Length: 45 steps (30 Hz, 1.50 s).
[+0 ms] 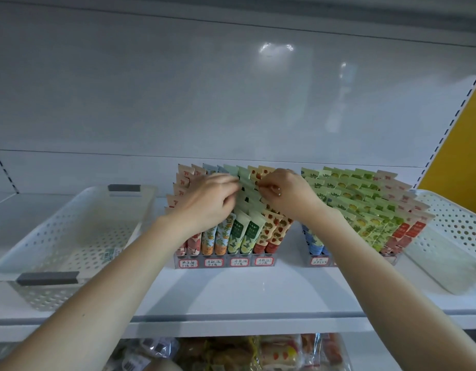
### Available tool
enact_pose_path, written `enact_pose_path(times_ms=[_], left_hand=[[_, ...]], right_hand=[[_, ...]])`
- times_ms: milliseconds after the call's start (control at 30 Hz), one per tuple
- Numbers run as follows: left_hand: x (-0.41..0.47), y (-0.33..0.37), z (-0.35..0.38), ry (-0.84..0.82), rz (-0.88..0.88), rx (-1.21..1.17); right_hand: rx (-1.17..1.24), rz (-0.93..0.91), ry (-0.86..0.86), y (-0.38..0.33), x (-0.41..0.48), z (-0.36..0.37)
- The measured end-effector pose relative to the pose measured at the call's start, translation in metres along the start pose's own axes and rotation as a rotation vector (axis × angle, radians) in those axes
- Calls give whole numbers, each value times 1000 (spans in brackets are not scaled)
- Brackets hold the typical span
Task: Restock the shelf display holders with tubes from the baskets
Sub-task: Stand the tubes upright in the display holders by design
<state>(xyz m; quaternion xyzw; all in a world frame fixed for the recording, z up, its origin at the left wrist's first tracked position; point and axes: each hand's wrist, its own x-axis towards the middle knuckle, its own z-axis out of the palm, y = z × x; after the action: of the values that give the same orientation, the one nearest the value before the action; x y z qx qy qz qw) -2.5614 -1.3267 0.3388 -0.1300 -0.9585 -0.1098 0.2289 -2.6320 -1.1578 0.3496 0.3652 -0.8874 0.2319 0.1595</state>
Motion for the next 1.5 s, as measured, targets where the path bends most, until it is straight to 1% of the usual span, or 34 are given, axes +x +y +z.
enact_pose_path(times_ms=[100, 167, 333, 500, 633, 800, 900, 967, 1033, 1133, 1233, 1500], left_hand=[[5, -1, 2, -166, -54, 62], [5, -2, 3, -203, -86, 61], [5, -4, 4, -192, -85, 59], [7, -5, 0, -129, -93, 21], [14, -10, -2, -218, -143, 93], [13, -9, -2, -198, -127, 106], [15, -11, -7, -175, -135, -12], [21, -19, -15, -125, -179, -89], [29, -36, -23, -86, -221, -110], [38, -58, -27, -143, -250, -69], [40, -63, -22, -206, -259, -50], [40, -67, -13, -228, -248, -33]], right_hand=[[-48, -31, -46, 0, 5, 4], [-58, -40, -45, -3, 4, 2], [-77, -64, -47, -3, 3, 3], [-84, -21, -23, 3, 14, 6], [-95, -17, -57, 5, 26, 13], [-115, -32, -71, 2, 26, 11], [-71, -10, -84, 0, 29, 7], [-22, 8, -73, -1, 35, 3], [7, 18, -57, -3, 43, 1], [-20, 11, -98, -8, 57, 6], [-89, 19, -159, -13, 65, 13], [-140, 46, -167, -13, 67, 20]])
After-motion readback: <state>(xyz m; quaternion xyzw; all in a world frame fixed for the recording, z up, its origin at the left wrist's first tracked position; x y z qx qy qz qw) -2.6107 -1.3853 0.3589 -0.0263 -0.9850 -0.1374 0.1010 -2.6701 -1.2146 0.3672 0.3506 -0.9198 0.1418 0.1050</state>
